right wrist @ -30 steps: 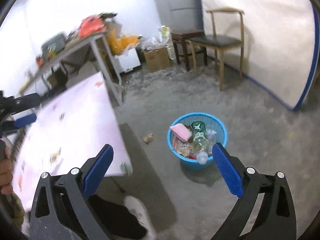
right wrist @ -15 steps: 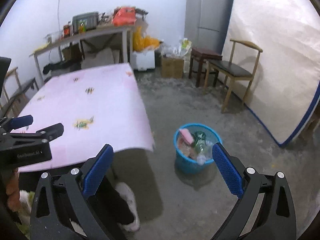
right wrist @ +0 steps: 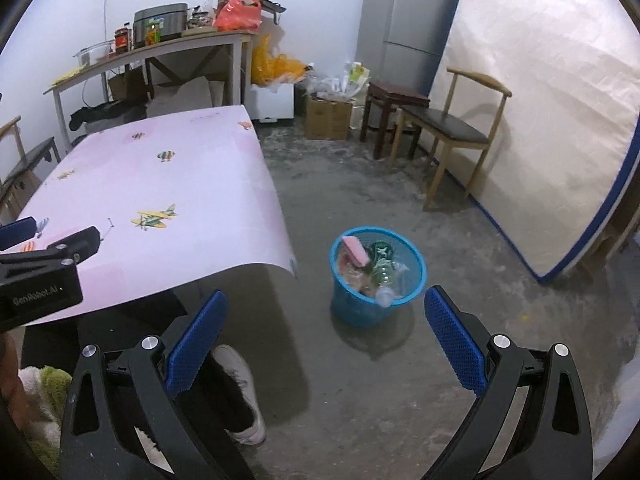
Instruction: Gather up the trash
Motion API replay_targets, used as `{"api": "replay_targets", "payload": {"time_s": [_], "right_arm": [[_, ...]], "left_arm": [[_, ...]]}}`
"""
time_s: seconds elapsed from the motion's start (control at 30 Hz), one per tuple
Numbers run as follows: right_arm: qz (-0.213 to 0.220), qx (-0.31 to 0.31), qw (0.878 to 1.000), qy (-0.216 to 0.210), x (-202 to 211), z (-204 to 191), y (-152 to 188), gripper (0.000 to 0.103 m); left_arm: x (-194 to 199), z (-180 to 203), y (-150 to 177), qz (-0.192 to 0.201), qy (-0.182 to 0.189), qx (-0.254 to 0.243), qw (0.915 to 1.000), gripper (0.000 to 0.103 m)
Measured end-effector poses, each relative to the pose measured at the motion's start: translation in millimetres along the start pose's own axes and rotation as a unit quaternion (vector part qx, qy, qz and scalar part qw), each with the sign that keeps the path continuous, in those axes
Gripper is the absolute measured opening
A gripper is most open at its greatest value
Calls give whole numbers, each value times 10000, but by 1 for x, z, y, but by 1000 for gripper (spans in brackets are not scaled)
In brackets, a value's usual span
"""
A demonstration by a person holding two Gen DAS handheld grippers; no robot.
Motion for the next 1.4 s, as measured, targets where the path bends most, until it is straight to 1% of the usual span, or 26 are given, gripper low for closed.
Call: {"api": "replay_targets", "payload": {"time_s": [0.27, 0.53, 0.73, 1.1, 1.4], "right_arm": [[-17, -177, 9998, 104, -3, 11, -2, 95], [7, -430, 9988, 247, -5, 28, -3, 95], [35, -549, 9980, 302, -5, 36, -3, 95], [37, -530, 9982, 271, -5, 35, -3, 95], [28, -486, 9986, 217, -5, 28, -3, 95]], "left_arm": [[-6, -2, 4, -163, -37, 38, 9999, 98], [-11, -3, 6, -238, -107, 45, 9997, 97], [-12, -5, 5, -220, -221, 40, 9995, 97], [-8, -15, 6, -202, -407, 48, 9990, 97], [-9, -20, 9, -279, -418, 95, 9987, 98]]}}
Point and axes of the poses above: each gripper's, at about its wrist camera, not at the fingertips, and x roughly against the way its jaws point, z to its right, y to its underside, the point moved 10 cm from there along -x, roughly the way its jaws point, and after that the axes turned 6 degrees about -z, right-handed, at the moved point
